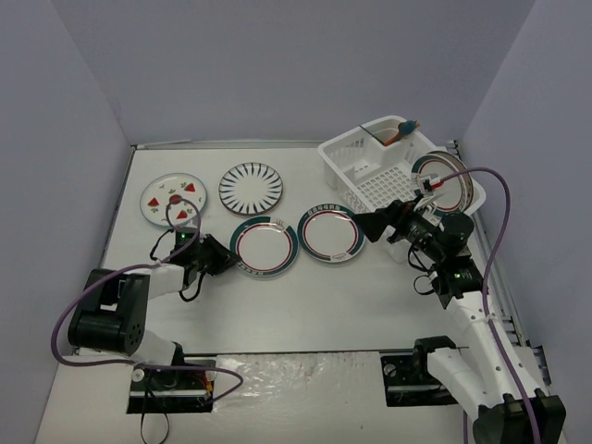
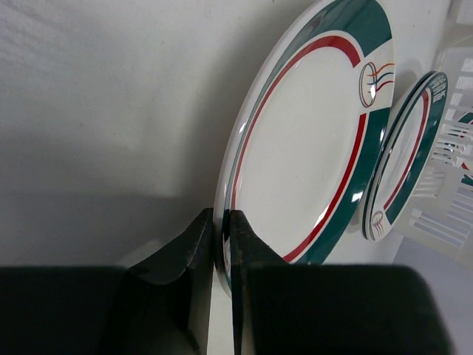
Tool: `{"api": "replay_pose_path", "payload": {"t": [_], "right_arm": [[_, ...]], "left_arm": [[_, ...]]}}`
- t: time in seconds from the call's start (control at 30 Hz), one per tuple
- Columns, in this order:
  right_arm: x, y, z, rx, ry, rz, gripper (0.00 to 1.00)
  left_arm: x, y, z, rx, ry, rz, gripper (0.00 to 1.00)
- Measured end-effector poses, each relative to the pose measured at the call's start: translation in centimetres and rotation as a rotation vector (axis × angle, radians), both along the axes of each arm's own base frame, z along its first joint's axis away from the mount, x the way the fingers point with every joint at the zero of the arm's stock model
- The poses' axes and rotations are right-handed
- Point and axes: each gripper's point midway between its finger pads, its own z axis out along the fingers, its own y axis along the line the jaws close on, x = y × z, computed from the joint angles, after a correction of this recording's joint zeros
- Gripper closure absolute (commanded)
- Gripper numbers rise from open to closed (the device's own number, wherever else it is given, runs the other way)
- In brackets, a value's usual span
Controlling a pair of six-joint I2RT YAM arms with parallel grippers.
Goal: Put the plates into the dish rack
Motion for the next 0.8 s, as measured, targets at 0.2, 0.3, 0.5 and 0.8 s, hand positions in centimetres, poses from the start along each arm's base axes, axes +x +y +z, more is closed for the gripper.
{"api": "replay_pose_path", "payload": {"t": [0.2,0.3,0.5,0.8], "right_arm": [[-0.3,2.8,-1.9,-0.005,0.069,0.083,0.0],[-0.9,5.1,-3.2,-0.012,0.115,0.141,0.0],[-2.6,10.5,-6.3,-0.045,0.223,0.275,0.0],[-1.7,14.8,-7.1,-0.063,0.282,0.348,0.01]], "left_arm": [[-2.5,0.3,2.5,0.015,-0.012,-0.016,1.0],[-3.9,0.8,4.5,0.042,-0.047,-0.02,1.0],[-5.1,0.9,9.8,0.029,-0.162,-0.036,1.0],[-5.8,-0.3,17.2,-0.04,-0.348,-0.117,1.0]]}}
